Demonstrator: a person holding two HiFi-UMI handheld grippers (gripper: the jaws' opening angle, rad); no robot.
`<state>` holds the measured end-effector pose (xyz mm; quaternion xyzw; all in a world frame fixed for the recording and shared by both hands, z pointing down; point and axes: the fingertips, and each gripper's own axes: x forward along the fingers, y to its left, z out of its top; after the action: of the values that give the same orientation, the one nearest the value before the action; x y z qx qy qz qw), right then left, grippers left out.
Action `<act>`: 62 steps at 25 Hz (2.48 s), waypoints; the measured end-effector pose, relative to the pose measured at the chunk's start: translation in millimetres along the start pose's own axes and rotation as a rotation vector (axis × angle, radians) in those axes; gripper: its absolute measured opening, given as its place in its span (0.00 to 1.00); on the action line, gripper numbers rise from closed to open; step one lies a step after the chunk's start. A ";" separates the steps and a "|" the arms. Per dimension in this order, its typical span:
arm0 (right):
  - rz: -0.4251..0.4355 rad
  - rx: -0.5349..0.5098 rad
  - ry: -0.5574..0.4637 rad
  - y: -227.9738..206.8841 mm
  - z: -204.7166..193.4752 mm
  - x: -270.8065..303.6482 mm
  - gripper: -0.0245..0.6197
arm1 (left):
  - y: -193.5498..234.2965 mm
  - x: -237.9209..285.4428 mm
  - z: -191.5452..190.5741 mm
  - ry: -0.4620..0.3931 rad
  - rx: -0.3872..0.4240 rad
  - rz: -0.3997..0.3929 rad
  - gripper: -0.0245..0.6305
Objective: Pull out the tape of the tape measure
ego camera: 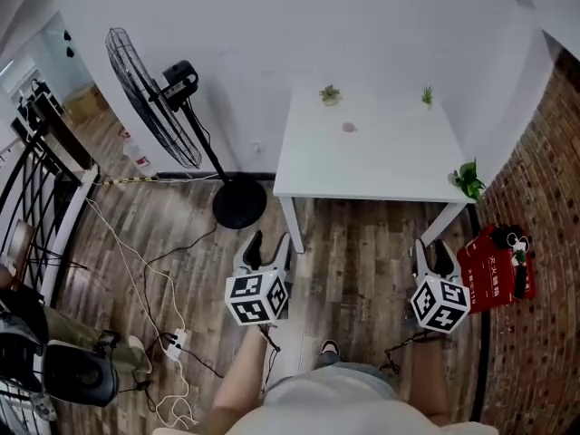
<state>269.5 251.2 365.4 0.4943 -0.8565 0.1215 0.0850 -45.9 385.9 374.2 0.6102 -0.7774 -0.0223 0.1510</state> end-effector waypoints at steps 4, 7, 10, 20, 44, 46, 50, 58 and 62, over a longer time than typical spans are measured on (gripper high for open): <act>0.019 0.007 0.017 -13.3 7.6 41.0 0.35 | 0.3 40.0 5.3 0.008 -0.011 0.016 0.40; 0.024 0.013 0.015 -21.3 13.6 63.1 0.35 | 3.6 59.8 8.0 0.010 -0.016 0.031 0.40; 0.024 0.025 0.009 -26.4 17.5 79.6 0.36 | 4.9 73.2 10.3 0.018 -0.005 0.037 0.40; 0.014 0.105 0.028 -40.1 13.7 139.8 0.36 | 6.8 145.6 12.7 0.055 0.054 -0.002 0.40; -0.125 0.054 0.039 -47.9 102.8 380.7 0.37 | 56.6 455.7 87.5 0.054 -0.037 -0.184 0.40; -0.132 0.060 0.049 -51.0 101.4 389.0 0.37 | 55.5 468.2 87.3 0.063 -0.035 -0.193 0.40; -0.142 0.074 0.070 -57.7 97.8 402.6 0.37 | 50.9 487.7 84.4 0.087 -0.024 -0.213 0.40; -0.092 0.061 0.125 -65.4 90.2 442.4 0.37 | 44.6 509.6 70.2 0.122 -0.018 -0.208 0.40; -0.062 0.044 0.147 -62.3 90.5 457.4 0.37 | 43.3 512.6 64.9 0.142 -0.012 -0.207 0.40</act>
<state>94.0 -183.1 408.1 0.5121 -0.8293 0.1738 0.1405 -211.1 -102.6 428.2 0.6864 -0.6974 0.0008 0.2061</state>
